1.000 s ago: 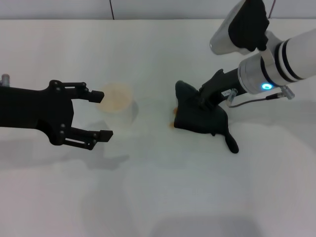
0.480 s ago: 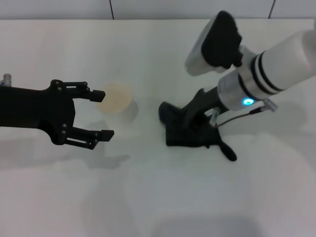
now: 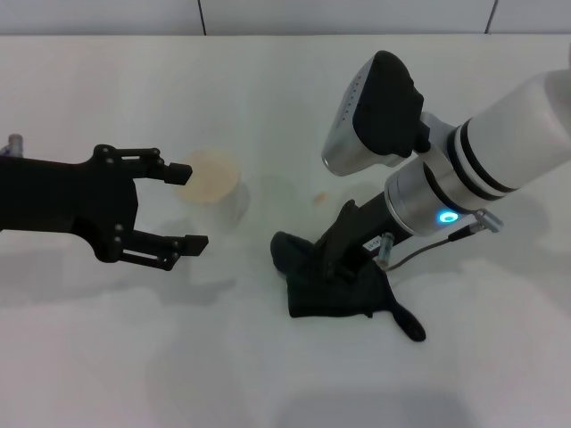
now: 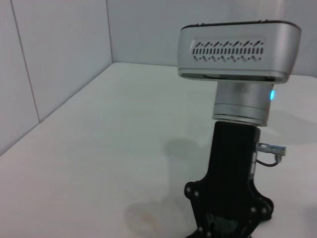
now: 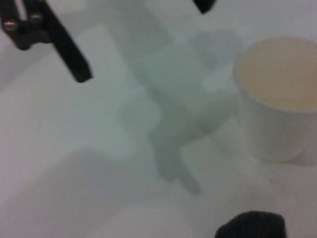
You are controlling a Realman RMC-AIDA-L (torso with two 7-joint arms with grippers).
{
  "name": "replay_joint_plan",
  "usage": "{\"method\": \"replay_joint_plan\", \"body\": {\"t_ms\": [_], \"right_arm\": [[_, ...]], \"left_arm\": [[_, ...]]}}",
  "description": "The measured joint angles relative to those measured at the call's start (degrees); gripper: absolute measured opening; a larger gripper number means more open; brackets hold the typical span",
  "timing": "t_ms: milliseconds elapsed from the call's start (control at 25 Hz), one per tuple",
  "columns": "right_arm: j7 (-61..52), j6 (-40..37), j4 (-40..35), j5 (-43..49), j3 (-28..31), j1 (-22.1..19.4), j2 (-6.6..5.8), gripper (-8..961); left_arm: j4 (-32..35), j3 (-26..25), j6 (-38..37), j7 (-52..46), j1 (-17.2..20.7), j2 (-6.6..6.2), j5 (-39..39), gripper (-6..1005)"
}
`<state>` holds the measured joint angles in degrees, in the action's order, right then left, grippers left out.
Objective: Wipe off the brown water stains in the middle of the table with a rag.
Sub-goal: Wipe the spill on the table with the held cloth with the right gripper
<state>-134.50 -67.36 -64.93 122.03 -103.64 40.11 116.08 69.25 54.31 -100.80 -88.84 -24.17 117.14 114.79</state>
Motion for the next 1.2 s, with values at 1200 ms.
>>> {"method": "replay_joint_plan", "body": {"t_ms": [1200], "right_arm": [[-0.9,9.9,16.0,10.2,14.4,9.8,-0.48,82]], "left_arm": [[0.0,-0.1,1.1,0.4,0.9,1.71,-0.4,889]]}}
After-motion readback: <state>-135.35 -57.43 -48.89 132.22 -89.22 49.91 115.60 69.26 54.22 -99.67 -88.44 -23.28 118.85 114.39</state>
